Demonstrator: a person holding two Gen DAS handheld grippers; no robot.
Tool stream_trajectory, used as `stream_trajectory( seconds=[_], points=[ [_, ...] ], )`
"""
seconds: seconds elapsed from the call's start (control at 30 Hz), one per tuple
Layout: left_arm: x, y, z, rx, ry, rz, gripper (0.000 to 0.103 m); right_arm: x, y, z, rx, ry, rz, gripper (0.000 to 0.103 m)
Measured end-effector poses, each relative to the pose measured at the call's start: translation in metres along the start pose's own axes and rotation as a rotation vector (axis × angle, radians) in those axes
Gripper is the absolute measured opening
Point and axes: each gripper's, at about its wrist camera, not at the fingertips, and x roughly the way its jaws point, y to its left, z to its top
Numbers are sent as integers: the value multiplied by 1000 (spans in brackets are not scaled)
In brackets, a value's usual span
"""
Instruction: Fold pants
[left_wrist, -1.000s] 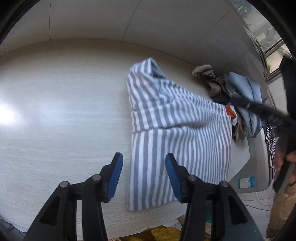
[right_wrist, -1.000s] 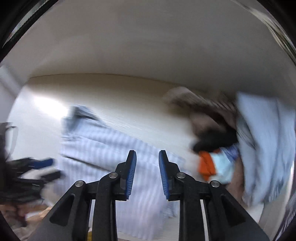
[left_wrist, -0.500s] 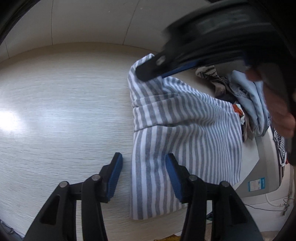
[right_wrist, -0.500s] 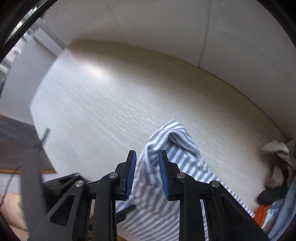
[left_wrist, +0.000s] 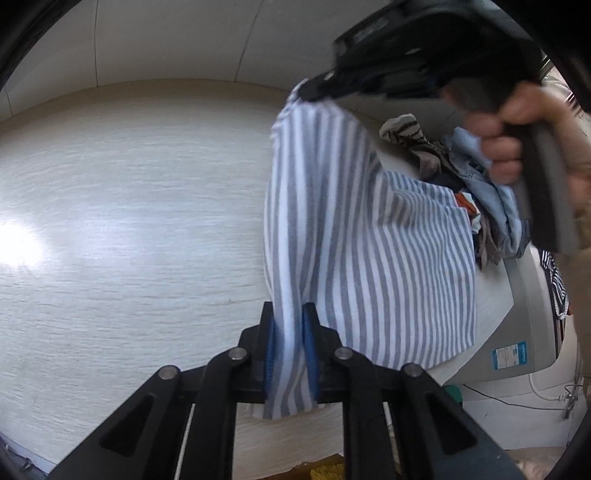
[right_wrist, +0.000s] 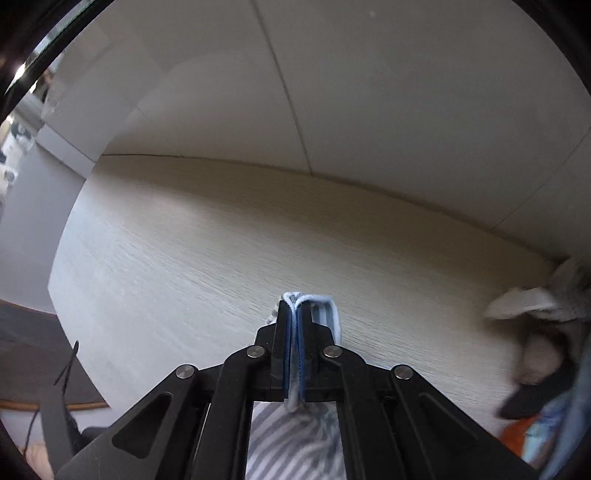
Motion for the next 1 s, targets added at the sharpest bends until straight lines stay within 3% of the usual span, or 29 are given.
stream_trajectory(
  seconds=[0.1, 0.13, 0.2, 0.23, 0.3, 0.4, 0.53, 0.63, 0.73, 0.83, 0.9, 0.97, 1.0],
  points=[
    [-2, 2, 2, 0, 11, -4, 17, 16, -3, 3, 23, 32, 41, 7],
    [-2, 3, 3, -5, 16, -3, 18, 8, -5, 5, 39, 9, 58, 11],
    [-7, 7, 5, -11, 22, -9, 20, -23, -6, -1, 45, -71, 92, 29],
    [-10, 8, 7, -13, 19, -6, 20, -37, -5, -5, 29, -101, 75, 30],
    [-19, 10, 13, -16, -12, 9, 20, -65, 0, -21, -43, -130, 26, 30],
    [-28, 10, 30, -12, -51, 7, 23, -75, 3, -51, -117, -55, 23, 30],
    [-20, 1, 56, 14, -77, 6, 26, -55, -4, -82, -149, 44, 15, 30],
    [1, -5, 67, 62, -46, 68, 27, -30, -25, -92, -77, 76, -105, 30],
    [11, -5, 69, 78, -2, 106, 27, -40, -42, -93, 23, 36, -107, 30],
    [3, -6, 69, 78, -7, 87, 30, -85, -57, -105, 49, -51, -151, 32],
    [-2, -4, 70, 78, 2, 74, 50, -109, -71, -124, 123, -68, -125, 52],
    [-5, -1, 69, 69, 12, 72, 57, -121, -86, -145, 180, -47, -127, 69],
    [-5, -3, 69, 62, 21, 67, 58, -123, -94, -157, 210, -26, -153, 71]
  ],
)
